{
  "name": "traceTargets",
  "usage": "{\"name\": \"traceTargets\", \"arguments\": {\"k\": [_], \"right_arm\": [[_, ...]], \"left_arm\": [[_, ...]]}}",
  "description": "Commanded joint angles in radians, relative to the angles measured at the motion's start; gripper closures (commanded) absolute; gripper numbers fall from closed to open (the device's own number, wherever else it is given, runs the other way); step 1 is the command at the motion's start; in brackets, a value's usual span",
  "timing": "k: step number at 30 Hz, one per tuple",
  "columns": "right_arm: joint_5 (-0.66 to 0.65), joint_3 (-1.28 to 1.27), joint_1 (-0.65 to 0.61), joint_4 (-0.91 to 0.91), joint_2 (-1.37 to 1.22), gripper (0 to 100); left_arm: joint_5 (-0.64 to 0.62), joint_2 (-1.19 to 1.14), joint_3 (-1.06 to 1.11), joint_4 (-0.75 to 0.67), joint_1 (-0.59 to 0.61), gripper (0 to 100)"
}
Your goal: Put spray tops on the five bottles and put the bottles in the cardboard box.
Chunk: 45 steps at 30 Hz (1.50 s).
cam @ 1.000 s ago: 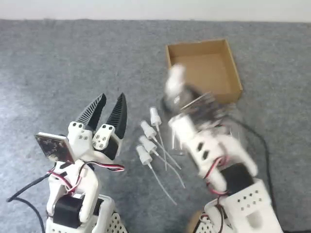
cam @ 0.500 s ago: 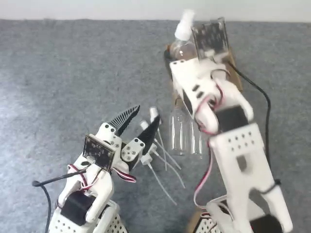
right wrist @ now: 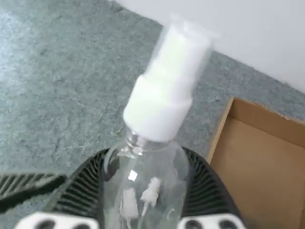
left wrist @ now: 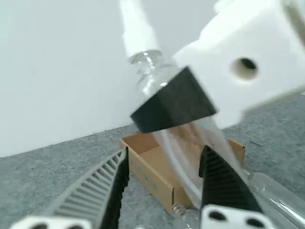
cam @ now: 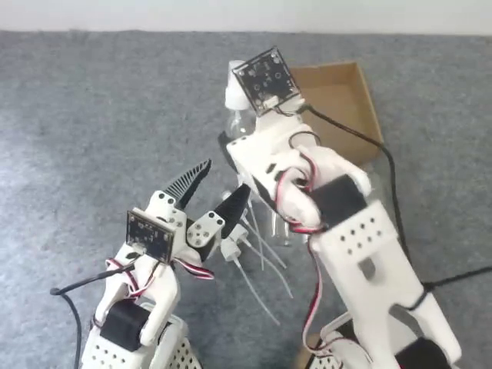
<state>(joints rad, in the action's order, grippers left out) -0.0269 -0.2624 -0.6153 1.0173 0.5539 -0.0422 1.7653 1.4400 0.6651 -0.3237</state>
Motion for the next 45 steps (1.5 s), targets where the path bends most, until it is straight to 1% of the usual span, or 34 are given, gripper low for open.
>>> {"name": "traceTargets", "arguments": {"k": [1, 4, 7, 10, 13, 17, 20, 22, 25, 27, 29, 33, 36, 38, 42, 45], "right_arm": [[-0.031, 0.074, -0.022, 0.061, 0.116, 99.3], [-0.031, 0.075, -0.022, 0.097, 0.137, 99.3], [-0.031, 0.075, -0.018, 0.087, 0.148, 99.3], [-0.025, 0.063, -0.016, -0.001, 0.137, 99.3], [-0.023, 0.023, -0.021, -0.124, 0.122, 99.3], [0.040, -0.025, -0.033, -0.202, 0.105, 99.3], [0.043, -0.031, -0.042, -0.185, 0.107, 99.3], [0.040, -0.015, -0.073, -0.153, 0.108, 99.3], [0.031, 0.035, -0.111, -0.047, 0.124, 99.3], [-0.008, 0.078, -0.119, 0.018, 0.139, 99.3], [-0.032, 0.104, -0.110, 0.051, 0.153, 99.3], [-0.040, 0.114, -0.064, 0.061, 0.150, 99.3], [-0.075, 0.115, 0.012, 0.035, 0.116, 99.3], [-0.097, 0.117, 0.088, -0.045, 0.082, 99.3], [-0.095, 0.118, 0.254, -0.265, -0.038, 99.3], [-0.095, 0.118, 0.298, -0.440, -0.154, 99.3]], "left_arm": [[0.008, 0.000, -0.005, -0.040, 0.000, 77], [0.008, 0.000, -0.004, -0.040, 0.000, 77], [0.008, 0.000, -0.004, -0.035, -0.002, 78], [0.008, 0.002, -0.012, -0.017, -0.015, 78], [0.003, 0.003, -0.053, 0.049, -0.061, 78], [0.000, 0.003, -0.090, 0.098, -0.071, 77], [-0.032, 0.002, -0.079, 0.095, -0.071, 77], [-0.032, 0.002, -0.062, 0.068, -0.069, 77], [-0.032, 0.000, -0.022, -0.003, -0.009, 77], [-0.032, 0.000, -0.007, -0.035, 0.025, 77], [-0.032, 0.000, -0.004, -0.038, 0.026, 77], [-0.032, 0.000, -0.004, -0.037, 0.026, 77], [-0.032, 0.002, -0.001, -0.035, 0.026, 78], [-0.032, 0.002, 0.001, -0.035, 0.026, 78], [-0.040, 0.002, 0.018, -0.037, 0.026, 78], [-0.040, 0.002, 0.030, -0.035, 0.026, 81]]}}
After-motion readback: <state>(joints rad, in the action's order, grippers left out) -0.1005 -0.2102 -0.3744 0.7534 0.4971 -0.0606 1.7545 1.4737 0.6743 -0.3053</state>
